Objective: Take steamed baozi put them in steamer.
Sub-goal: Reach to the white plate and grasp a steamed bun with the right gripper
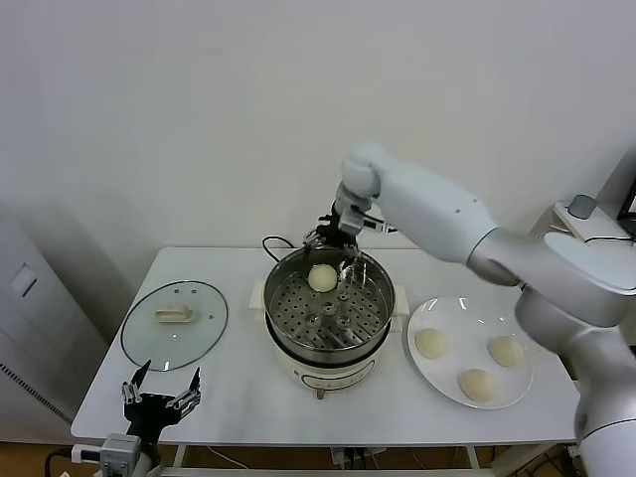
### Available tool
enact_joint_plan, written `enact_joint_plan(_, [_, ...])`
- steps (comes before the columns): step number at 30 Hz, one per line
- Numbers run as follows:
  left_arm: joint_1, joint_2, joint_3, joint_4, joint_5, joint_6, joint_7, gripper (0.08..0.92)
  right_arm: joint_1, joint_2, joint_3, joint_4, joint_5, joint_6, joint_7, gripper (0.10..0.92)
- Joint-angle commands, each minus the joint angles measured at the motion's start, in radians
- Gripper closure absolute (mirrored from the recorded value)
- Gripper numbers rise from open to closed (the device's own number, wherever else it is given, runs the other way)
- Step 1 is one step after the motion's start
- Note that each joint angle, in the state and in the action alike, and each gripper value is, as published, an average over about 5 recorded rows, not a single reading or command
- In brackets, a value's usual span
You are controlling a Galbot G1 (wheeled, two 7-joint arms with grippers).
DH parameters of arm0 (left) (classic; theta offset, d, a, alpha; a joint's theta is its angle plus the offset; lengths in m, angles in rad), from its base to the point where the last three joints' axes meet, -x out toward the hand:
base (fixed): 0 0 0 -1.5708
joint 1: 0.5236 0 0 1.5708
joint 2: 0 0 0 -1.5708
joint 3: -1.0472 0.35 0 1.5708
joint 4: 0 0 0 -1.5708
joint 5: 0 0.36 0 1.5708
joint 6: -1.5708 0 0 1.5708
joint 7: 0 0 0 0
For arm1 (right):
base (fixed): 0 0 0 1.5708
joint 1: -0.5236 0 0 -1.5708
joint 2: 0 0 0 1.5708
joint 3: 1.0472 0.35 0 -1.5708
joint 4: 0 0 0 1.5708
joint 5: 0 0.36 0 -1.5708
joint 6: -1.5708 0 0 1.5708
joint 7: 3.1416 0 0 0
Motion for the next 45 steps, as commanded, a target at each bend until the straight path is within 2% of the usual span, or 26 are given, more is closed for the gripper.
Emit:
enact_joint_plan(1, [-0.002, -0.049, 0.000, 0.002, -0.003, 0.003, 0.002, 0.177, 0.125, -0.173, -0.060, 0.128, 0.259, -0.767, -0.077, 0.203])
enact_joint_plan(6, [-0.006, -0.042, -0.005, -0.002, -0.026, 0.013, 0.006, 0.177, 0.165, -0.316, -0.067, 0.202, 0.283, -1.073, -0.042, 0.203])
enact_joint_plan(10, [-0.010, -0.027, -0.009, 0.000, -0.037, 0.020, 0.008, 0.177, 0.182, -0.440, -0.075, 0.273, 0.288, -1.196, -0.025, 0.203])
enact_joint_plan(17, [-0.012, -0.009, -0.010, 0.006, -0.050, 0.025, 0.011, 0.177, 0.176, -0.668, -0.145, 0.428, 0.286, -1.243, -0.033, 0.203])
enact_joint_plan(23, [-0.010, -0.003, 0.002, 0.010, -0.047, 0.026, 0.012, 0.177, -0.016, -0.763, -0.083, 0.537, 0.214, -1.236, 0.007, 0.203])
enact_joint_plan(27, [-0.004, -0.001, 0.005, 0.011, -0.044, 0.024, 0.012, 0.177, -0.247, -0.778, 0.041, 0.577, 0.125, -1.236, 0.029, 0.203])
enact_joint_plan(33, [0.008, 0.000, 0.006, 0.015, -0.041, 0.020, 0.009, 0.177, -0.441, -0.724, 0.203, 0.556, 0.061, -1.240, 0.052, 0.203])
enact_joint_plan(45, [0.008, -0.006, 0.006, 0.021, -0.030, 0.020, 0.009, 0.177, -0.608, -0.575, 0.323, 0.425, -0.016, -1.158, 0.103, 0.203])
